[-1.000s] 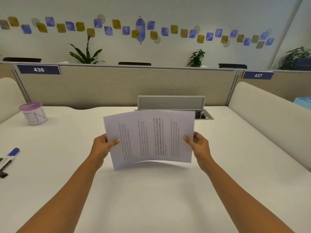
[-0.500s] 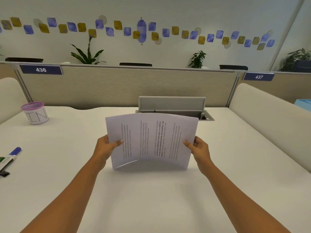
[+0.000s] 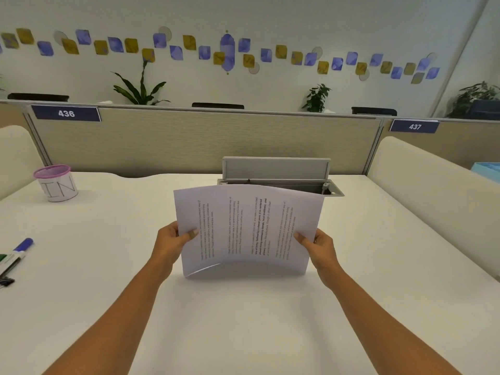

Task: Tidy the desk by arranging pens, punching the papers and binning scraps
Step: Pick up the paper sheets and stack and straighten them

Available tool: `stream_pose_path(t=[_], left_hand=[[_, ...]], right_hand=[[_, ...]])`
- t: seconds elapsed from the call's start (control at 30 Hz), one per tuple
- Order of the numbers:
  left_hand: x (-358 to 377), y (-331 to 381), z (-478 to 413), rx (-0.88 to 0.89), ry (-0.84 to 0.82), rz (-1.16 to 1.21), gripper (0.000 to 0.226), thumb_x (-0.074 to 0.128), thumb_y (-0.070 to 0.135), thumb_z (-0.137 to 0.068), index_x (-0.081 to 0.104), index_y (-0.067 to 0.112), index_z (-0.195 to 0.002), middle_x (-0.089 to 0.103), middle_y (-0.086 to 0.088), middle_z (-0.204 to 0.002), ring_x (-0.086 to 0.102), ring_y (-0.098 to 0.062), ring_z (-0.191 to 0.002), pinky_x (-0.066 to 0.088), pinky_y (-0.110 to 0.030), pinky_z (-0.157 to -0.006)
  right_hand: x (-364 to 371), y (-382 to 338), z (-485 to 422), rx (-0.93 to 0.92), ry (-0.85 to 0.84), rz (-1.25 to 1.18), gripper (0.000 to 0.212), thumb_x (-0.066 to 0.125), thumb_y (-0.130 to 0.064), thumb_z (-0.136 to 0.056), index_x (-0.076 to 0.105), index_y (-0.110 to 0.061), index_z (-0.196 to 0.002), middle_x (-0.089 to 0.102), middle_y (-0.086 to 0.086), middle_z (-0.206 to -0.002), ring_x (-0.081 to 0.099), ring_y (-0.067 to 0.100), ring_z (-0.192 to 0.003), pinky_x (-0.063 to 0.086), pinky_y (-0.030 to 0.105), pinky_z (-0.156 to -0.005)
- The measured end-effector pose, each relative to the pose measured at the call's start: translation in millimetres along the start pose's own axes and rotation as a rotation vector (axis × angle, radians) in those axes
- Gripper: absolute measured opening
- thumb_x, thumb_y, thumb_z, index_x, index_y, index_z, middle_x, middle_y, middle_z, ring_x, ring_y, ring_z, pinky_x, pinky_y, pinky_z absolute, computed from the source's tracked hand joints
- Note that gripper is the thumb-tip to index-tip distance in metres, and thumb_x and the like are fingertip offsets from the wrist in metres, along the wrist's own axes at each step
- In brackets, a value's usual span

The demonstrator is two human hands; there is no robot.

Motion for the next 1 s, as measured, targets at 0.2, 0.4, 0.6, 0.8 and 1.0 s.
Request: stream_pose_path(t=[0.2,0.4,0.6,0.8,1.0], left_hand=[[0,0,1,0.024,0.006,0.015,0.013,0.059,0.009,-0.088,0.063,0.017,-0.097,0.067,-0.003,-0.093,0.063,-0.022,-0.081,0.050,-0.027,-0.064],[3,-3,4,0.013,-0.044,0.011,0.015,0.060,0.007,-0.087,0.063,0.015,-0.099,0.068,-0.005,-0.097,0.063,-0.026,-0.087,0.051,-0.030,-0.070],[6,-17,7,-0.029,-0.051,0.022,0.016,0.057,0.010,-0.089,0.063,0.013,-0.104,0.067,-0.009,-0.104,0.062,-0.029,-0.092,0.050,-0.037,-0.078],[6,-14,6,-0.021,-0.023,0.122,0.017,0.058,0.007,-0.088,0.064,0.008,-0.104,0.068,-0.011,-0.101,0.066,-0.020,-0.080,0.052,-0.033,-0.072],[15,-16,6,-0.039,0.014,0.234,0.020,0.056,0.003,-0.088,0.061,0.004,-0.108,0.065,-0.012,-0.105,0.064,-0.021,-0.080,0.050,-0.031,-0.067]], right_hand=[[1,0,-3,-0.001,0.016,0.011,0.023,0.057,-0.014,-0.090,0.059,-0.010,-0.113,0.065,0.010,-0.106,0.061,0.032,-0.095,0.052,0.045,-0.087],[-1,8,-5,0.006,0.004,0.000,0.021,0.059,-0.015,-0.089,0.059,-0.014,-0.110,0.065,0.010,-0.108,0.061,0.031,-0.096,0.053,0.045,-0.086],[-8,23,-4,0.024,0.040,0.105,0.027,0.062,-0.017,-0.087,0.059,-0.010,-0.113,0.065,0.006,-0.107,0.060,0.027,-0.097,0.049,0.045,-0.095],[-22,34,-10,0.072,0.275,0.222,0.036,0.066,-0.018,-0.085,0.054,-0.006,-0.117,0.061,0.011,-0.117,0.056,0.022,-0.103,0.043,0.028,-0.084],[-7,45,-4,0.280,0.119,0.235,0.052,0.064,-0.037,-0.085,0.051,-0.005,-0.123,0.056,0.008,-0.109,0.056,0.024,-0.100,0.046,0.034,-0.089]])
Point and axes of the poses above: each hand's wrist, its own z-axis away from the middle knuckle, its own x-axis out of the palm, y = z × x, the point moved 4 cm from there along -z, towards the middle knuckle
